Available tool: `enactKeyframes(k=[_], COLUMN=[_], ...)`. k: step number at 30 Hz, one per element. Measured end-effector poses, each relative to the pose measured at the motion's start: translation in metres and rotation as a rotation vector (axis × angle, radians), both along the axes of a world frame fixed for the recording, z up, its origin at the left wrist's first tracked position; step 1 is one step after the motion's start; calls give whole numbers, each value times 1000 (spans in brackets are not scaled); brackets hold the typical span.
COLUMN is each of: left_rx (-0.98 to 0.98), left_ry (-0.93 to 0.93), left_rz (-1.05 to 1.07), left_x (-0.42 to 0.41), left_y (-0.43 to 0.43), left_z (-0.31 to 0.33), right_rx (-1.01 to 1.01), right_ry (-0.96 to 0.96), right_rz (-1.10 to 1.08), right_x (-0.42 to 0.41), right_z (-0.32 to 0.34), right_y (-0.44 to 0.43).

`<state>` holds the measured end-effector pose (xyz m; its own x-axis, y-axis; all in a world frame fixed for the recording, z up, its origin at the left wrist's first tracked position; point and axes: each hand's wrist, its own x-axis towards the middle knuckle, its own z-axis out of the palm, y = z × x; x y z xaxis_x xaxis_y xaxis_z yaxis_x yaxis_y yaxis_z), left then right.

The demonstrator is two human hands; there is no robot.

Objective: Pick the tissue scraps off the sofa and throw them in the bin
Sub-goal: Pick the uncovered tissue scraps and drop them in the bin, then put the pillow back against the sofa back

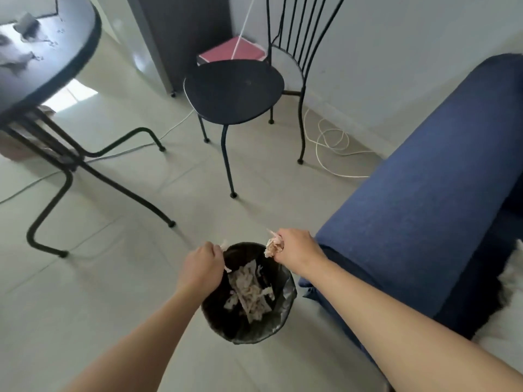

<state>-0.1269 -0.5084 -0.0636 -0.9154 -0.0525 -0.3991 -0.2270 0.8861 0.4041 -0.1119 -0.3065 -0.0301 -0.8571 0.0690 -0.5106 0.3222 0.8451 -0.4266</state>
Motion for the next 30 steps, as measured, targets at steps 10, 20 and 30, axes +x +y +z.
enactKeyframes(k=[10, 20, 30], left_rx=[113, 119, 166], left_ry=[-340, -303, -237], left_rz=[-64, -33, -126], left_x=[0, -9, -1], left_y=[-24, -24, 38], left_z=[-13, 8, 51], right_rx=[27, -4, -121], right_ry=[-188, -285, 39], right_rz=[42, 108, -44], right_x=[8, 5, 8], right_z=[-30, -15, 43], right_y=[-14, -16, 11])
